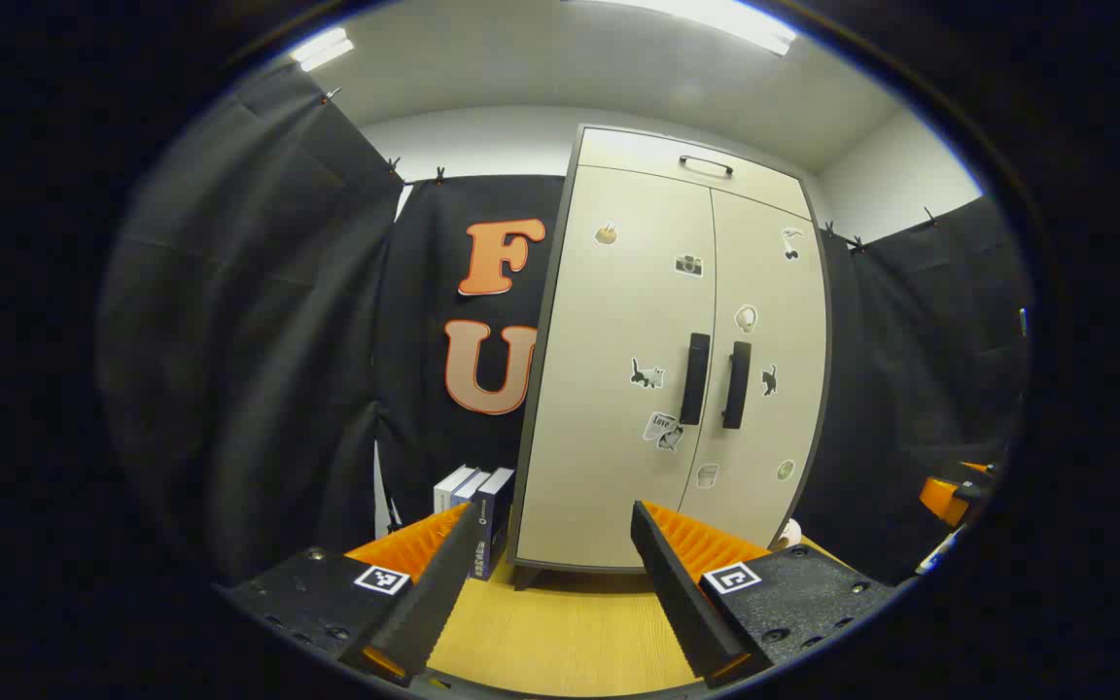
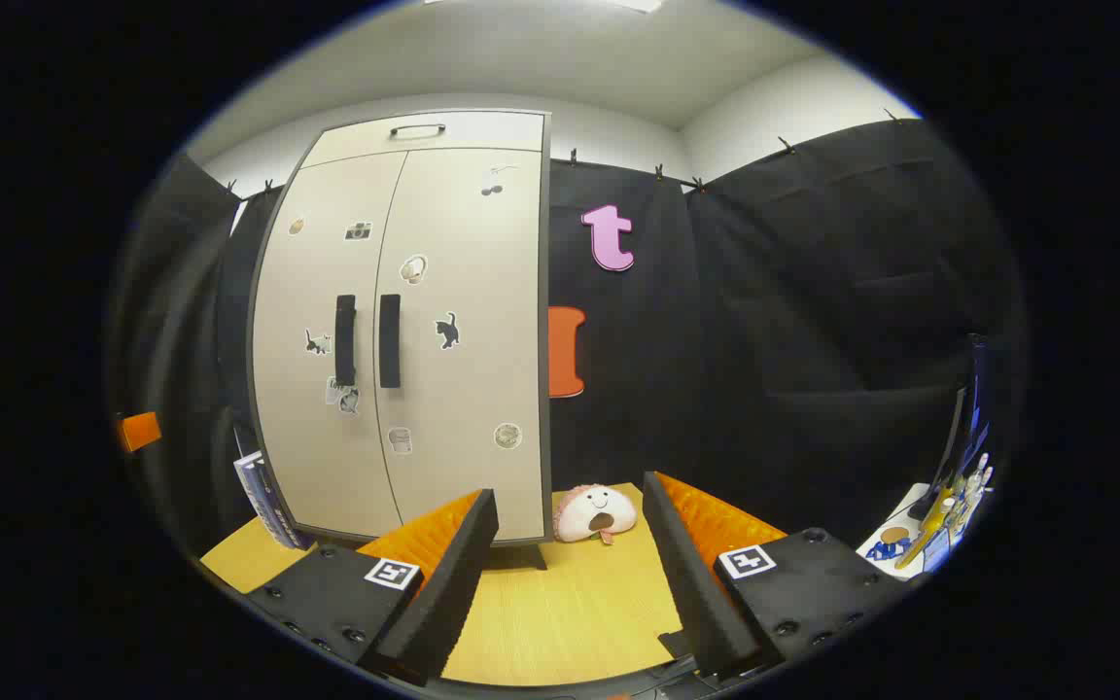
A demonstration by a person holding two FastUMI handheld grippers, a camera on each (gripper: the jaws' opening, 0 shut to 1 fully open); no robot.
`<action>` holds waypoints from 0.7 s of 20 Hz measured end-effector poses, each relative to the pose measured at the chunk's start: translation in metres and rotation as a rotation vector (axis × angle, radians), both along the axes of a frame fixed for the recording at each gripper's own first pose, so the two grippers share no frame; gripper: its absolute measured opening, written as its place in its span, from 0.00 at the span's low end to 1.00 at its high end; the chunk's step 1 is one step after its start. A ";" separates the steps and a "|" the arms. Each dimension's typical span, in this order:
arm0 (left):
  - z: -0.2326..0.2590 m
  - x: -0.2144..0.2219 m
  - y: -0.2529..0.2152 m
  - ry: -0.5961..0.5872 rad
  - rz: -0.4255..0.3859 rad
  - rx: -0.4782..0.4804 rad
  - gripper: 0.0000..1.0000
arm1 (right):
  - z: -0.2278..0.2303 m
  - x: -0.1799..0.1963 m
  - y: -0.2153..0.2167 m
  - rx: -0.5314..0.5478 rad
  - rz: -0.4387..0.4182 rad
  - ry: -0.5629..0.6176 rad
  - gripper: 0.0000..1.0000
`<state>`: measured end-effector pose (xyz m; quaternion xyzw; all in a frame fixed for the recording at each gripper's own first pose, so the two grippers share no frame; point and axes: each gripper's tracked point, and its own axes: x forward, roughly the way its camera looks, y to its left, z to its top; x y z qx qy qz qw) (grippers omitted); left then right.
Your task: Open the right door of the double-door shoe cabinet with the right hand, and open the left door with the left hand.
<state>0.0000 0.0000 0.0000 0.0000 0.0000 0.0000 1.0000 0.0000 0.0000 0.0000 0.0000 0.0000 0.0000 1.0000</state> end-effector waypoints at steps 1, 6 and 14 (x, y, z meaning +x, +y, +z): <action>-0.001 -0.001 0.001 0.003 0.005 -0.001 0.95 | -0.001 -0.002 0.000 0.000 -0.001 0.005 0.97; 0.001 -0.006 0.014 -0.003 0.035 -0.005 0.95 | 0.000 -0.006 0.001 0.010 0.000 0.022 0.98; 0.003 -0.008 0.017 -0.007 0.037 0.006 0.95 | 0.003 -0.013 0.002 0.008 -0.006 0.023 0.98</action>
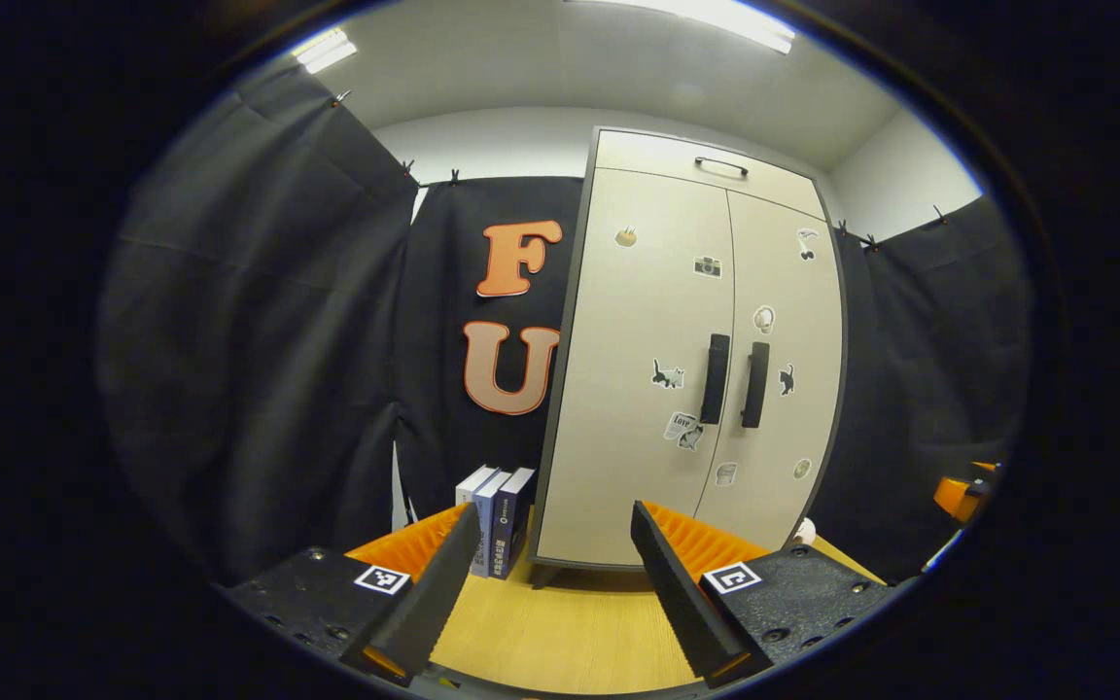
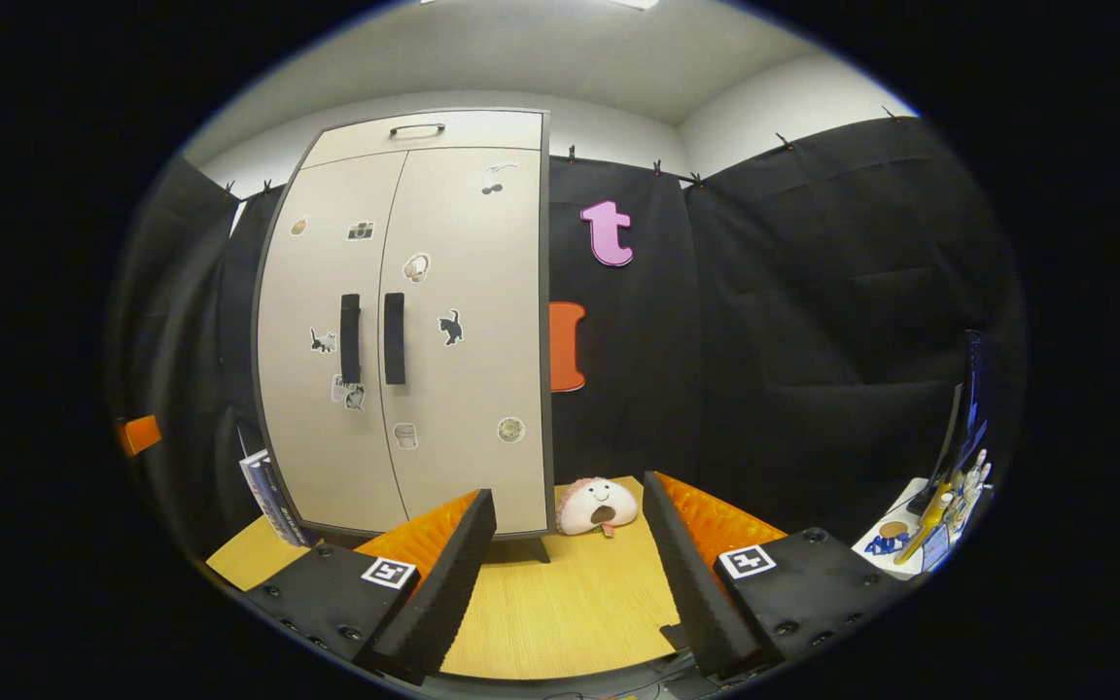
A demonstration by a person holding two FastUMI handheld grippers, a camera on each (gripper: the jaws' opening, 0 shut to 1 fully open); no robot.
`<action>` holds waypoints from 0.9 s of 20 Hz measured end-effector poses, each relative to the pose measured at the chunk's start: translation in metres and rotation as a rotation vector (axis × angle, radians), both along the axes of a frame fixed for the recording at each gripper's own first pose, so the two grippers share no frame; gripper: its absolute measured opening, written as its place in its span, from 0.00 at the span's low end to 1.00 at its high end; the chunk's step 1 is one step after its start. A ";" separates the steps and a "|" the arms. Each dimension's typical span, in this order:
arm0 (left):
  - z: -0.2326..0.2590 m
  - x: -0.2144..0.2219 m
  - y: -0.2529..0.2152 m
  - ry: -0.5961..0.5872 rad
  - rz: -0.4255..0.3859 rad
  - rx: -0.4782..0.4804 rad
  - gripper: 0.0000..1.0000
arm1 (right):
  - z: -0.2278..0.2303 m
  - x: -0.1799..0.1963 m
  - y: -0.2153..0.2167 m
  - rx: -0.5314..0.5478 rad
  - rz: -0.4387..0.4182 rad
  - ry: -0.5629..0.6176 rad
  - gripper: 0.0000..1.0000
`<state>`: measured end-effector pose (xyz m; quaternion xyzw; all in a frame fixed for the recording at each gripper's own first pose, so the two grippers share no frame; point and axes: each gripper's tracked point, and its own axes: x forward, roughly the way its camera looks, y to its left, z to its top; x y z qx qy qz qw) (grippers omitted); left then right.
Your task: Open the right door of the double-door shoe cabinet with the right hand, and open the left door with the left hand.
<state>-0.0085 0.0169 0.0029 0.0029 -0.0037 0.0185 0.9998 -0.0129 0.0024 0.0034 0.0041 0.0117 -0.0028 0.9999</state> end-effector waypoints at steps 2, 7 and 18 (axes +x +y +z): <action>-0.001 0.001 0.000 0.004 -0.003 0.000 0.92 | -0.002 -0.002 0.000 -0.004 -0.002 0.008 0.98; -0.001 0.004 0.003 0.005 0.004 0.004 0.95 | -0.005 0.001 0.004 -0.004 -0.007 0.028 0.98; -0.004 0.005 0.010 0.022 -0.007 0.021 0.95 | 0.045 0.058 0.086 -0.023 0.141 0.010 0.98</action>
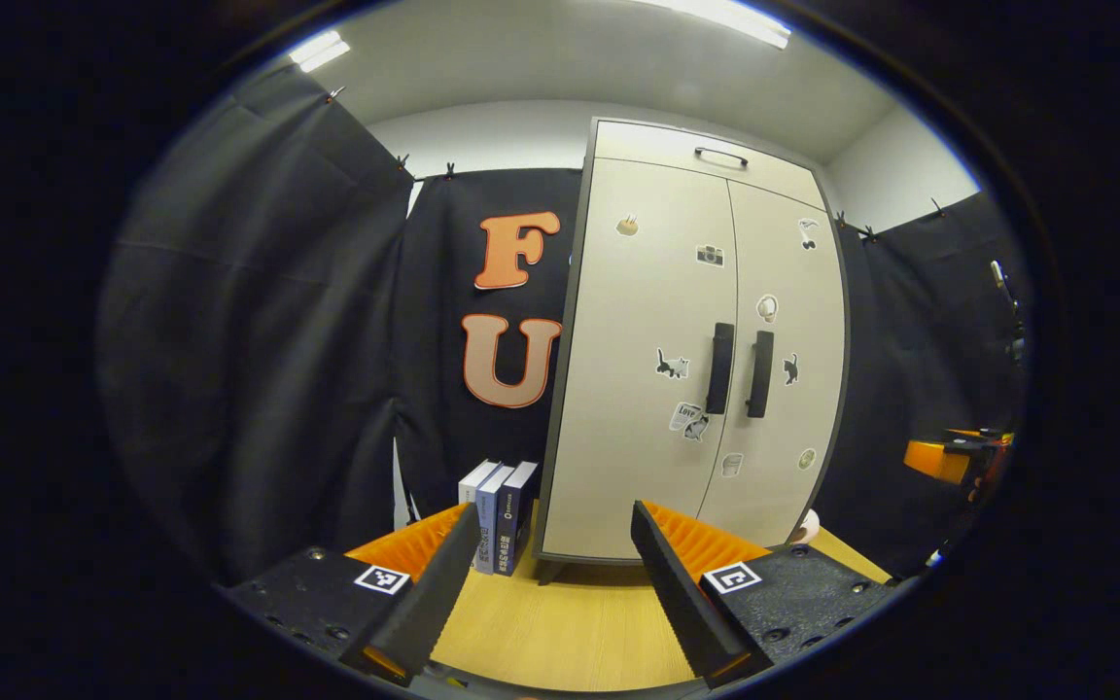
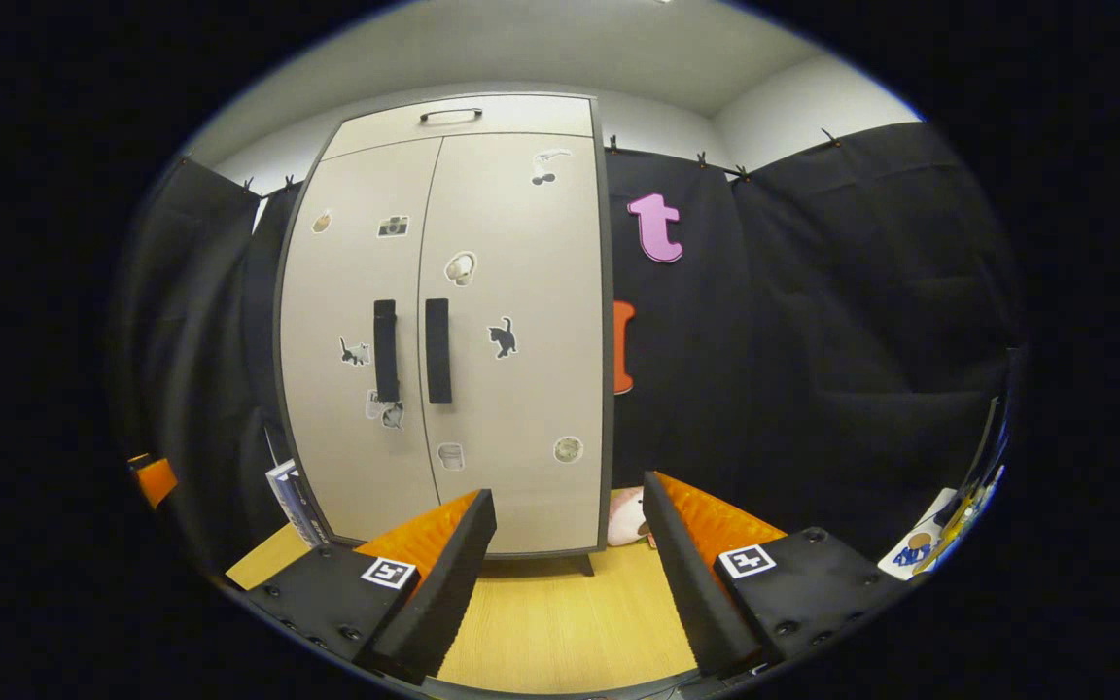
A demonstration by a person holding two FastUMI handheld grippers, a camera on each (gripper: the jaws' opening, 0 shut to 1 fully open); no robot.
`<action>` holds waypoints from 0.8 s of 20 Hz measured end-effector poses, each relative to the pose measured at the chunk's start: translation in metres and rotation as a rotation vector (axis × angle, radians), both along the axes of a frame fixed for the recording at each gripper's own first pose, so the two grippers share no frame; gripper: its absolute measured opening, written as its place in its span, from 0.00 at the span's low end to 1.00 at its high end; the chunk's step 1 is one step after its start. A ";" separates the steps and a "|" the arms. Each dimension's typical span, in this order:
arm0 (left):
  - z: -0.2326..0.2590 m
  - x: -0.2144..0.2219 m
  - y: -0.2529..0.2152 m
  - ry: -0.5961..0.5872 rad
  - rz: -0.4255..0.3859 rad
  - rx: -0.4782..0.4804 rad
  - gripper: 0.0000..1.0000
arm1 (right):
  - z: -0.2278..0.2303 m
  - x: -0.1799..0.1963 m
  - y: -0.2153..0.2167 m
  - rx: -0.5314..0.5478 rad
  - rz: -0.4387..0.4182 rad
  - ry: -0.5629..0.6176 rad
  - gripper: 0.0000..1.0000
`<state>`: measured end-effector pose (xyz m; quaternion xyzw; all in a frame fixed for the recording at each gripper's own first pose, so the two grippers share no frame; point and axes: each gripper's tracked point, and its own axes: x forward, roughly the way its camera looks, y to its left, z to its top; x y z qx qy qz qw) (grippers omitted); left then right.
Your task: Open the right door of the double-door shoe cabinet with the right hand, and open the left door with the left hand.
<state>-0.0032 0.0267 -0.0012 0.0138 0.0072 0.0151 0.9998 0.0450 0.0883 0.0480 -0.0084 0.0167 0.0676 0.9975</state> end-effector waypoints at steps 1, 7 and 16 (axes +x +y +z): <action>0.000 -0.001 0.002 0.000 0.001 0.003 0.95 | 0.006 0.007 0.011 -0.006 0.015 -0.009 0.98; -0.004 -0.005 0.020 0.012 0.026 -0.017 0.95 | 0.036 0.050 0.075 -0.034 0.095 -0.020 0.97; -0.008 -0.008 0.049 0.023 0.094 -0.026 0.95 | 0.061 0.132 0.140 -0.022 0.118 -0.016 0.97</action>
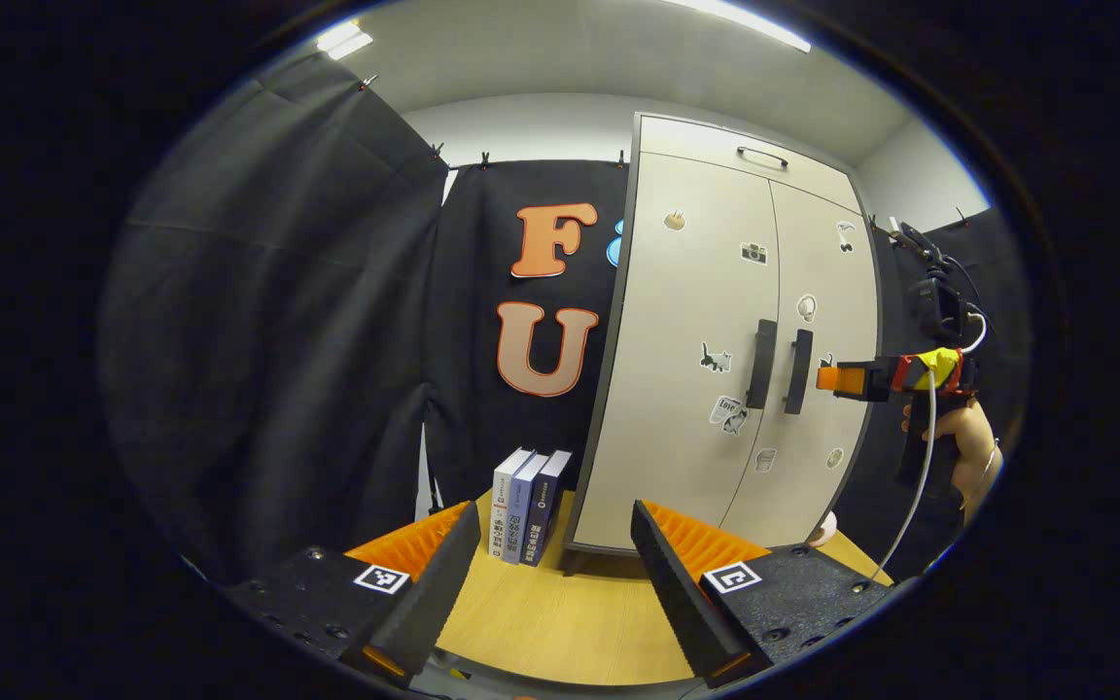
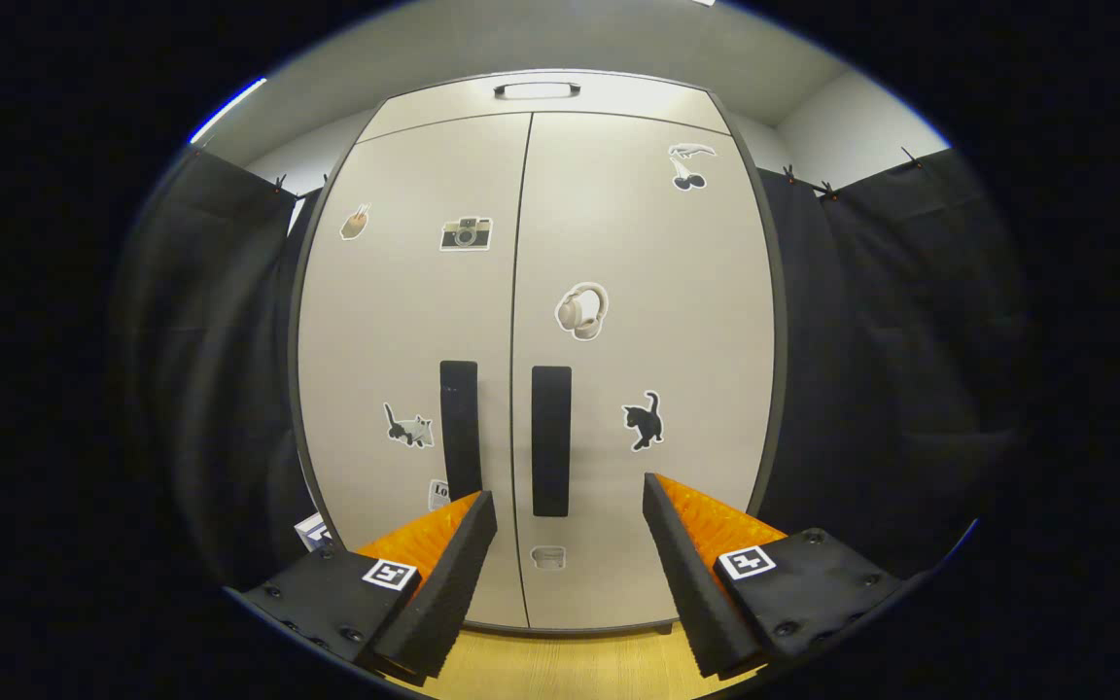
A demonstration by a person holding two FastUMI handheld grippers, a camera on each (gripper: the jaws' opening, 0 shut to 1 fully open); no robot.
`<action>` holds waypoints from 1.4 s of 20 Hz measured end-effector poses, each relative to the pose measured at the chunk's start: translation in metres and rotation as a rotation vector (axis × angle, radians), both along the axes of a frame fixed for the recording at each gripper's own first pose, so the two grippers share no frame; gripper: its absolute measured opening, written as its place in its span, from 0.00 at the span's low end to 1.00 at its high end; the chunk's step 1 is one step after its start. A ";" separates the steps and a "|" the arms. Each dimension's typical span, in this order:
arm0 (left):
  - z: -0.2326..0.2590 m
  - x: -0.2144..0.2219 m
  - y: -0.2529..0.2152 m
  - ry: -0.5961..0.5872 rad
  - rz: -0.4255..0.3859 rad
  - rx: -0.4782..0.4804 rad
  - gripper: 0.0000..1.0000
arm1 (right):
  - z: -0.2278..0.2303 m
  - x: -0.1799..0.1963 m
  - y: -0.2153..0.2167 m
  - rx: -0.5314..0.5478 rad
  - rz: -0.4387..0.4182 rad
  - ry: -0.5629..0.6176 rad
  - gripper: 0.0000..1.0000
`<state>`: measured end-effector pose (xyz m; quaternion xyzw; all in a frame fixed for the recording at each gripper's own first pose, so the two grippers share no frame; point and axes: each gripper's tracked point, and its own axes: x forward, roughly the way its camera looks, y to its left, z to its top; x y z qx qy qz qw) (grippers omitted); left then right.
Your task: Open the right door of the double-door shoe cabinet with the right hand, and open the left door with the left hand.
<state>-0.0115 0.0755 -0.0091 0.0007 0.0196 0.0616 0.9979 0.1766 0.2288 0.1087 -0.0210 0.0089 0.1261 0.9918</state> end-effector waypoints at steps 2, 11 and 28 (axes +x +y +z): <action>-0.001 -0.001 0.005 0.001 0.012 0.021 0.95 | 0.000 0.017 0.008 0.004 -0.005 0.013 0.97; -0.012 0.001 0.014 0.032 0.026 0.024 0.95 | -0.004 0.068 0.031 0.026 -0.006 0.064 0.79; -0.012 -0.003 0.019 0.032 0.043 0.033 0.95 | -0.019 0.082 0.031 0.041 -0.019 0.132 0.26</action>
